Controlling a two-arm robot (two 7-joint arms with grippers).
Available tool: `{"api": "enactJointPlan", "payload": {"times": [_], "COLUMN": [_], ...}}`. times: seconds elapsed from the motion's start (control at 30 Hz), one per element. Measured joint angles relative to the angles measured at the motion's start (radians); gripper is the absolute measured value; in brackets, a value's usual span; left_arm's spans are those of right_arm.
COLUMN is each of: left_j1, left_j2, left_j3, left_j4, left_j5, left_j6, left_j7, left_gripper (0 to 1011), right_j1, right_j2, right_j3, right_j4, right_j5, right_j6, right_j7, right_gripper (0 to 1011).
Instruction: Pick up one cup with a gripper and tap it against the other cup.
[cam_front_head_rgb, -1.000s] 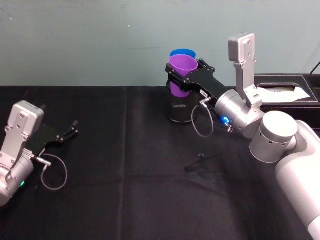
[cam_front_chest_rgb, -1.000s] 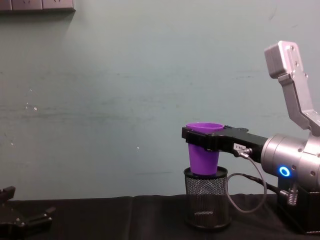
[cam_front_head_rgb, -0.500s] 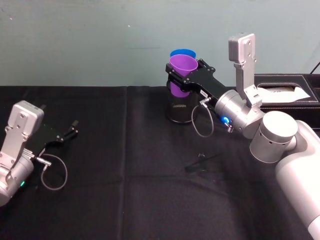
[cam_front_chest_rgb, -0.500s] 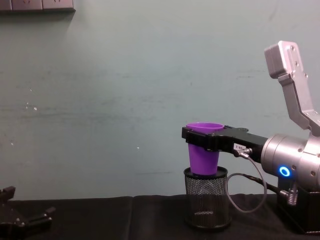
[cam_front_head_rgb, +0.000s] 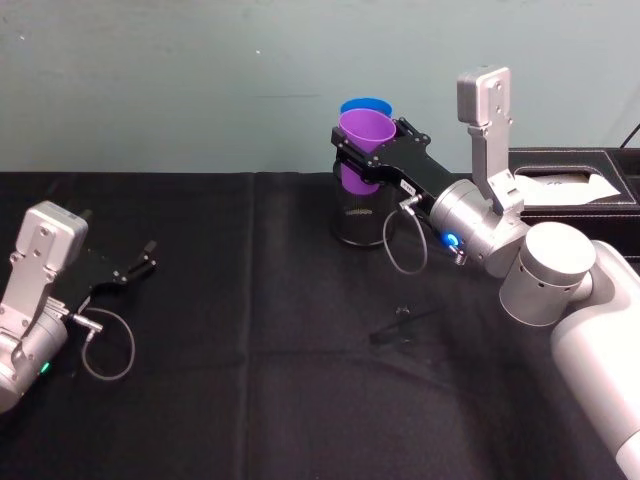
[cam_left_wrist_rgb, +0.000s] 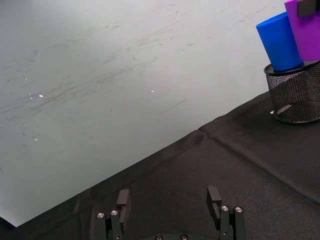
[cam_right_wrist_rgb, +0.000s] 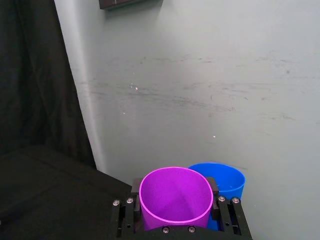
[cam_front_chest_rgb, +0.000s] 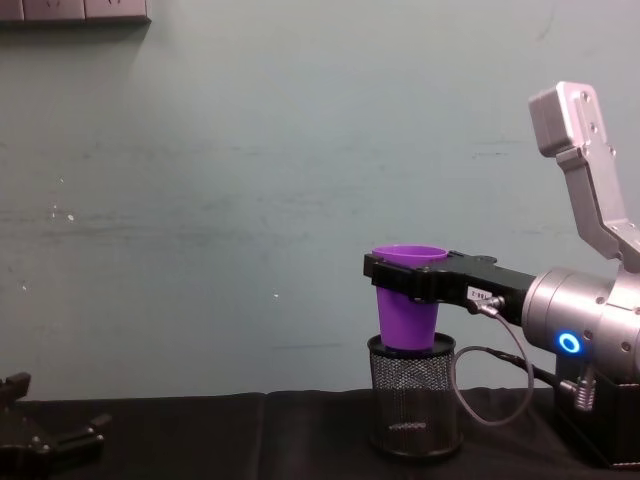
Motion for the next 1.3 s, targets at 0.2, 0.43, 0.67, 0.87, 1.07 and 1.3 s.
{"api": "enactJointPlan", "payload": {"times": [0.2, 0.43, 0.67, 0.87, 1.07, 1.3], "left_j1": [0.0, 0.0, 0.0, 0.0, 0.0, 0.0], "left_j2": [0.0, 0.0, 0.0, 0.0, 0.0, 0.0], "left_j3": [0.0, 0.0, 0.0, 0.0, 0.0, 0.0], "left_j4": [0.0, 0.0, 0.0, 0.0, 0.0, 0.0], "left_j5": [0.0, 0.0, 0.0, 0.0, 0.0, 0.0], "left_j6": [0.0, 0.0, 0.0, 0.0, 0.0, 0.0], "left_j7": [0.0, 0.0, 0.0, 0.0, 0.0, 0.0], "left_gripper": [1000, 1000, 1000, 1000, 1000, 1000], "right_j1": [0.0, 0.0, 0.0, 0.0, 0.0, 0.0], "right_j2": [0.0, 0.0, 0.0, 0.0, 0.0, 0.0], "right_j3": [0.0, 0.0, 0.0, 0.0, 0.0, 0.0], "right_j4": [0.0, 0.0, 0.0, 0.0, 0.0, 0.0], "right_j5": [0.0, 0.0, 0.0, 0.0, 0.0, 0.0], "right_j6": [0.0, 0.0, 0.0, 0.0, 0.0, 0.0], "right_j7": [0.0, 0.0, 0.0, 0.0, 0.0, 0.0], "right_gripper": [754, 754, 754, 754, 752, 754]}}
